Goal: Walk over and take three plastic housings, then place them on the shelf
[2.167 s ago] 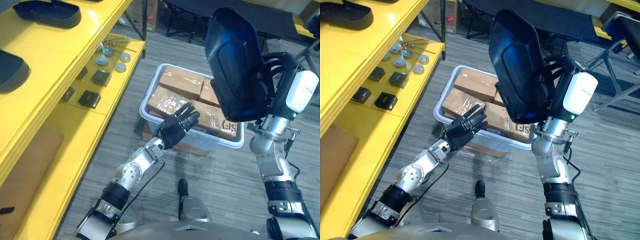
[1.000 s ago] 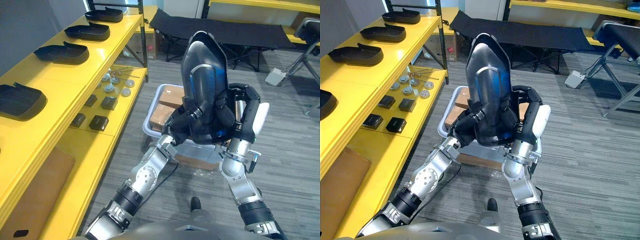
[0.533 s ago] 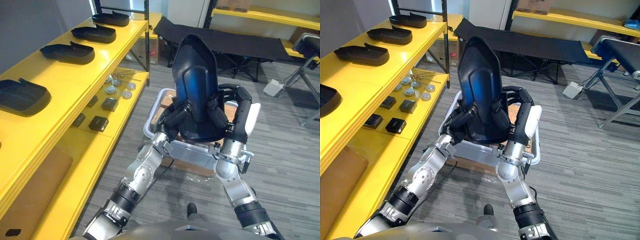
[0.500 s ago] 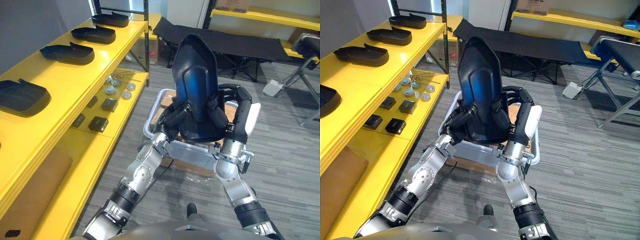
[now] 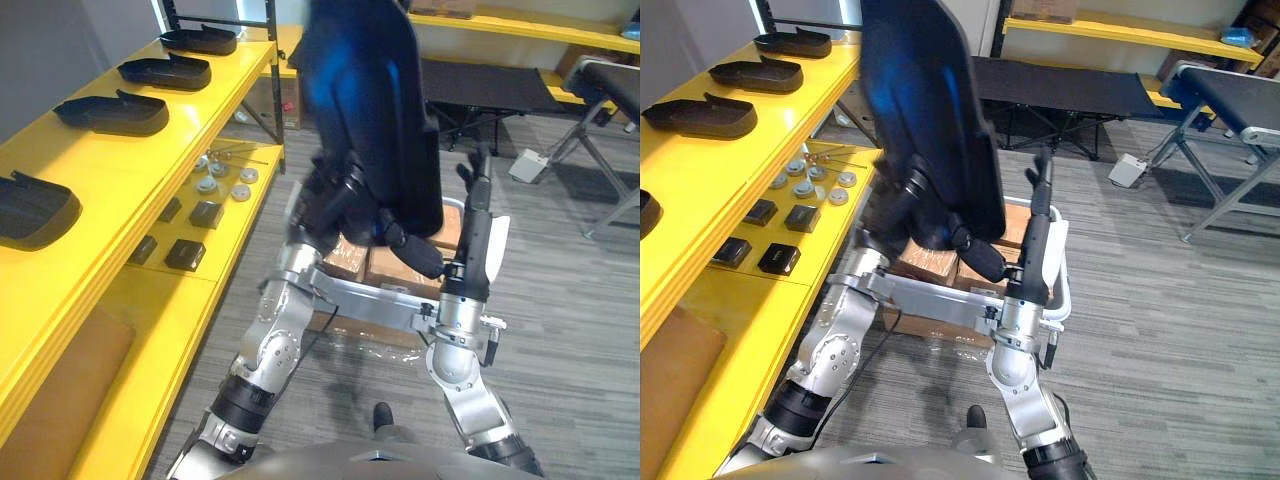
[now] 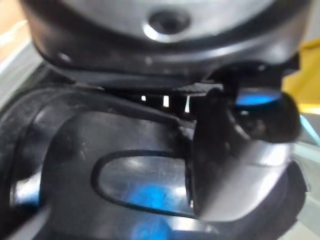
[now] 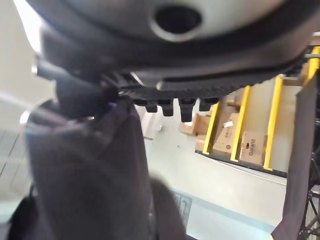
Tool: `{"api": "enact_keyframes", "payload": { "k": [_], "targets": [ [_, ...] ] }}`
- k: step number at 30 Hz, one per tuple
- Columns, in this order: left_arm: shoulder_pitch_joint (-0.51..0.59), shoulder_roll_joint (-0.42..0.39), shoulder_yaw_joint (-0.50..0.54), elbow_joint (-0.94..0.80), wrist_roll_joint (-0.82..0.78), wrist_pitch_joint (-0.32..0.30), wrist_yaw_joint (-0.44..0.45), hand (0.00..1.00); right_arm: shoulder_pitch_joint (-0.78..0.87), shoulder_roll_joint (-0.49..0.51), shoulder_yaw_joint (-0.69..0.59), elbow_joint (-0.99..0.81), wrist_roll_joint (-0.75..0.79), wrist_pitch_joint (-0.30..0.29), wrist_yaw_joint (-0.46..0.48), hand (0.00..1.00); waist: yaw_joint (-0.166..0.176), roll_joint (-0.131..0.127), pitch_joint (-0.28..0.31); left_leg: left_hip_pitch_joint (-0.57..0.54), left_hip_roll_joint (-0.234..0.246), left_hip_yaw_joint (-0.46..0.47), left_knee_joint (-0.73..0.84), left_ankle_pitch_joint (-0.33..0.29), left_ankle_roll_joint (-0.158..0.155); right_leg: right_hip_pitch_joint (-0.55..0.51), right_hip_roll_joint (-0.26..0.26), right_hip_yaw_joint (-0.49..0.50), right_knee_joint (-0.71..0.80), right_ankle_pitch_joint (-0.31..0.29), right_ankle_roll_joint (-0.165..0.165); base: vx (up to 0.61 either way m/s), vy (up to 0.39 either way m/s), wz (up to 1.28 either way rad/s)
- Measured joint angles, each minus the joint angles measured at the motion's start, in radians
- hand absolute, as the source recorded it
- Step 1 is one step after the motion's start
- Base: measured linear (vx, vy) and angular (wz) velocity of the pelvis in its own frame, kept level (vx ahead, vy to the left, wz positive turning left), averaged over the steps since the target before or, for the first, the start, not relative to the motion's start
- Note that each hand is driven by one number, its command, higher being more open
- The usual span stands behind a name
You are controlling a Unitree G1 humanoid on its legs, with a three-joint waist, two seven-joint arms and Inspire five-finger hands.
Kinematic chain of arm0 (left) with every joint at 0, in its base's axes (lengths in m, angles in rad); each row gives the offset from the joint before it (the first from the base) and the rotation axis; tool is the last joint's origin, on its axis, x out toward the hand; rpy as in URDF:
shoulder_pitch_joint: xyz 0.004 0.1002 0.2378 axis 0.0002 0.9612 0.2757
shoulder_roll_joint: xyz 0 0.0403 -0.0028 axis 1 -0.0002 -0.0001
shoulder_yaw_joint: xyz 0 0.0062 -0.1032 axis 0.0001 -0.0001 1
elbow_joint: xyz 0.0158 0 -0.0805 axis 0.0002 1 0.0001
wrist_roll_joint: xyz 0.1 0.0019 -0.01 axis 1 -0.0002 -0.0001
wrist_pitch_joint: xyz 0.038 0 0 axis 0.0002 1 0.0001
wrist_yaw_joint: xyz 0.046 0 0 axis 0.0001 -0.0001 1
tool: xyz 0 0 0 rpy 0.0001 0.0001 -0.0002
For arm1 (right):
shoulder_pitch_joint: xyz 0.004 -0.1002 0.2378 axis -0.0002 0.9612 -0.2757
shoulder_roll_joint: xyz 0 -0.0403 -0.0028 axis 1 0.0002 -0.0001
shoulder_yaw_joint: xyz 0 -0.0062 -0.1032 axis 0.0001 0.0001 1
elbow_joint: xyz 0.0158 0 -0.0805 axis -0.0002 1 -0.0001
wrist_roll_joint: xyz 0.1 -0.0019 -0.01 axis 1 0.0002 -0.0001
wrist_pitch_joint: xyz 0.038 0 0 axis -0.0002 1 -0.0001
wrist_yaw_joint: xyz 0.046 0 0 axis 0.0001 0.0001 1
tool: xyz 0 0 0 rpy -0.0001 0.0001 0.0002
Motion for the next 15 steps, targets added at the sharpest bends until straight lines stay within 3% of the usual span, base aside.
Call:
{"api": "enact_keyframes", "payload": {
  "k": [2,4,7,11,15],
  "targets": [
    [0.047,-0.009,0.119,-0.044,0.232,-0.074,0.171,0.0,0.043,0.031,-0.09,-0.021,0.092,-0.006,0.049,1.0,-0.011,0.008,-0.005,0.001,0.0,0.001,-0.001,-0.003,0.001,-0.003,0.0,0.0,0.005,-0.005,-0.004,0.0,0.0,0.0],
    [0.095,-0.014,0.21,-0.075,0.339,-0.111,0.28,0.0,0.084,0.04,-0.151,-0.021,0.206,-0.007,0.093,1.0,-0.018,0.011,-0.006,-0.002,0.0,0.002,-0.004,-0.003,0.0,-0.008,0.0,0.0,0.005,-0.006,-0.004,0.0,0.0,0.0],
    [0.172,-0.011,0.29,-0.113,0.398,-0.135,0.367,0.0,0.159,0.06,-0.221,-0.021,0.319,-0.006,0.151,1.0,-0.014,0.016,-0.008,-0.005,-0.002,0.004,-0.017,0.0,0.003,-0.018,0.0,0.0,0.005,-0.006,-0.004,0.0,0.0,0.0],
    [0.242,-0.005,0.279,-0.115,0.425,-0.142,0.368,0.0,0.211,0.069,-0.234,-0.021,0.354,0.013,0.273,1.0,-0.021,0.028,-0.011,-0.024,-0.003,0.007,-0.016,0.003,-0.001,-0.039,-0.001,0.005,0.005,-0.006,-0.004,0.0,0.0,-0.02],
    [0.323,-0.004,0.252,-0.115,0.422,-0.137,0.266,0.0,0.251,0.066,-0.237,-0.016,0.354,0.041,0.374,1.0,-0.023,0.063,-0.016,-0.036,-0.003,0.01,-0.017,0.003,-0.001,-0.052,-0.001,0.007,0.005,-0.006,-0.003,0.0,0.0,-0.01]
  ]
}}
